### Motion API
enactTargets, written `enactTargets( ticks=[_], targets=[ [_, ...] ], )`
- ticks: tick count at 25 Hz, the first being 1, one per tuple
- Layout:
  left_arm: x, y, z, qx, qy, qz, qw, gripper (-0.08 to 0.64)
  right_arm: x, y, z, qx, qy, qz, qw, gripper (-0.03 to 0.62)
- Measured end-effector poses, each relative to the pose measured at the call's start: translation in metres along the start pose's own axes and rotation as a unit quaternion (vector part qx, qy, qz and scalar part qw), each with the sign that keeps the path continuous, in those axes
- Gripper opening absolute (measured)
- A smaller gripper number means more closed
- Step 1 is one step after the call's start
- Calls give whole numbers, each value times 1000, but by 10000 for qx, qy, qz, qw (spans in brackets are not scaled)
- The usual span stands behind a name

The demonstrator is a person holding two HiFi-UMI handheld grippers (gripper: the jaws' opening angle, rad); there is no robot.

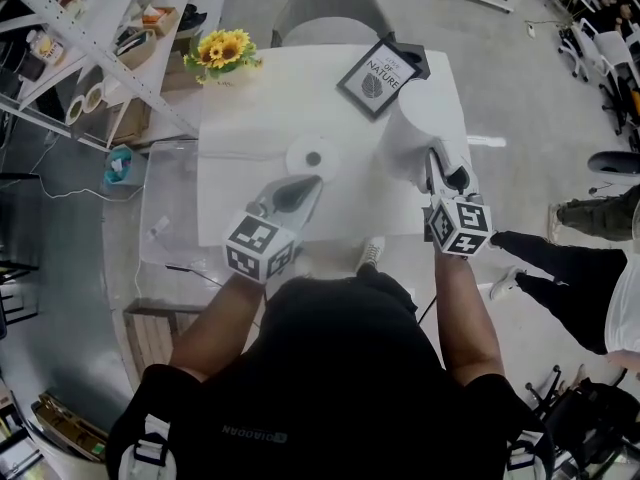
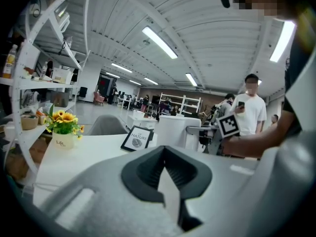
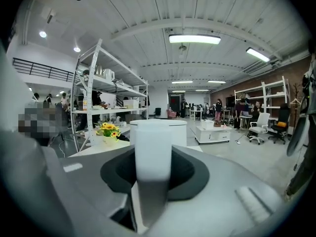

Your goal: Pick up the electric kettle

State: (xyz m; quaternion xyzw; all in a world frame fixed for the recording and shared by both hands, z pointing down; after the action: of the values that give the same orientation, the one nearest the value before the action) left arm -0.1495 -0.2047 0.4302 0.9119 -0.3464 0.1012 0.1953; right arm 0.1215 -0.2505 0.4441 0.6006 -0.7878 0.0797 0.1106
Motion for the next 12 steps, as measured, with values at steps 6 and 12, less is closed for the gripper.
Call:
enactTargets(
  ticks=[6, 12],
  targets=[
    [18, 3, 6, -63, 45, 128, 9999, 3, 26, -29, -4, -16, 57, -39, 10000, 132],
    [30, 4, 4, -142, 86, 275, 9995, 3, 50, -49, -10, 22, 78, -66, 9999, 130]
  ],
)
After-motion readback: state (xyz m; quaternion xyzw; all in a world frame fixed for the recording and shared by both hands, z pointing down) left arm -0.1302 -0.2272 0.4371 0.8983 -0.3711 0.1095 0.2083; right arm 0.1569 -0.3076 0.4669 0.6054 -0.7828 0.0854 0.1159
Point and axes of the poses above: the fingertips, and each gripper's own axes: x forward along the fingers, y to its left, z out of its top, the point moved 5 cm from there along -x, backward along the fingers, and after that the axes turned 3 degrees about -x, right-handed, at the moved point
